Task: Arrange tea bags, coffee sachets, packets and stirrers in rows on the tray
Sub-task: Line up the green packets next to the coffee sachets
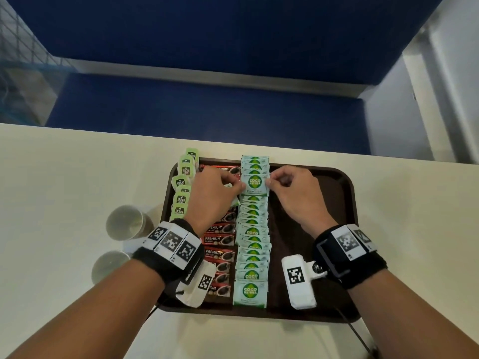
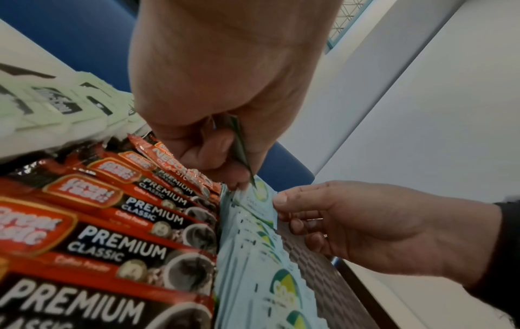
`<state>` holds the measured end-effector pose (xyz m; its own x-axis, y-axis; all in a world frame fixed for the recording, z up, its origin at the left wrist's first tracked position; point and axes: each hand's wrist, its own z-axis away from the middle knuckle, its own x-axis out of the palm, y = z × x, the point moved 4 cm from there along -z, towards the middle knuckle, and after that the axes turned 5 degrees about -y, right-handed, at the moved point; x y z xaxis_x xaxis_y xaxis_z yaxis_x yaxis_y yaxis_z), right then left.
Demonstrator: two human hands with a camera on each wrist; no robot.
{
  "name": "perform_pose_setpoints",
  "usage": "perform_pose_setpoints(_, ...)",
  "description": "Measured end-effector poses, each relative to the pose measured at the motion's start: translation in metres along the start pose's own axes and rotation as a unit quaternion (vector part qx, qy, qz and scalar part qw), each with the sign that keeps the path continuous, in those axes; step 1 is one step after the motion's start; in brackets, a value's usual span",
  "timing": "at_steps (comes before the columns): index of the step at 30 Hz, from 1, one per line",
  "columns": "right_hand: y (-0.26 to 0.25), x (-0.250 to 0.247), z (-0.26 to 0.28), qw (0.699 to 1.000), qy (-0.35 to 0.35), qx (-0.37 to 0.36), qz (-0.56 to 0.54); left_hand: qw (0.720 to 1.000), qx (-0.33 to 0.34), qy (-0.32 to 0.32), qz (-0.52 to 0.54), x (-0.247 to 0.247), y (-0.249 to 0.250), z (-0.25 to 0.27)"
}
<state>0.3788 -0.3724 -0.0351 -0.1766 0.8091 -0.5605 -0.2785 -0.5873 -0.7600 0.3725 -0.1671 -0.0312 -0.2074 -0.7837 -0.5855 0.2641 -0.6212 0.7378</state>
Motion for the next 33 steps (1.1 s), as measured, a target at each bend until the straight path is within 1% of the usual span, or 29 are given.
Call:
perform_pose_setpoints(8, -0.001, -0.001, 0.001, 1.0, 0.017, -0.01, -0.024, 1.0, 0.002, 0.012, 0.017, -0.002, 0.003, -0.002)
perform_pose_setpoints(14, 0.003, 0.0, 0.001, 1.0, 0.007, -0.004, -0.018, 1.0, -0.002, 0.008, -0.011, 0.001, 0.0, -0.002)
perform_pose_setpoints(19, 0.005, 0.001, 0.0, 1.0, 0.005, 0.007, -0.03, 1.0, 0.003, 0.005, -0.01, 0.001, -0.001, -0.001)
perform_pose_setpoints(23, 0.004, -0.004, 0.004, 0.999, 0.013, 0.019, -0.048, 0.999, 0.014, 0.025, 0.019, -0.003, 0.001, 0.002)
perform_pose_setpoints(26, -0.008, -0.014, 0.017, 0.996, 0.036, 0.015, -0.082, 0.995, 0.022, 0.051, 0.082, -0.01, 0.008, 0.006)
perform_pose_setpoints(27, -0.016, -0.016, 0.023, 0.993, 0.016, 0.014, -0.112, 0.993, 0.028, 0.057, 0.102, -0.013, 0.013, 0.007)
perform_pose_setpoints(28, -0.023, -0.015, 0.029, 0.988, -0.029, 0.016, -0.149, 0.991, 0.037, 0.059, 0.118, -0.014, 0.019, 0.009)
perform_pose_setpoints(30, -0.04, -0.009, 0.043, 0.967, -0.143, 0.026, -0.208, 0.987, 0.055, 0.052, 0.144, -0.015, 0.031, 0.014)
perform_pose_setpoints(31, -0.046, -0.006, 0.048, 0.959, -0.178, 0.019, -0.221, 0.984, 0.059, 0.043, 0.16, -0.015, 0.036, 0.016)
perform_pose_setpoints(32, -0.05, -0.005, 0.051, 0.955, -0.188, 0.009, -0.229, 0.982, 0.06, 0.031, 0.178, -0.016, 0.041, 0.018)
perform_pose_setpoints(33, -0.051, -0.007, 0.051, 0.955, -0.181, 0.004, -0.236, 0.978, 0.061, 0.014, 0.197, -0.017, 0.045, 0.02)
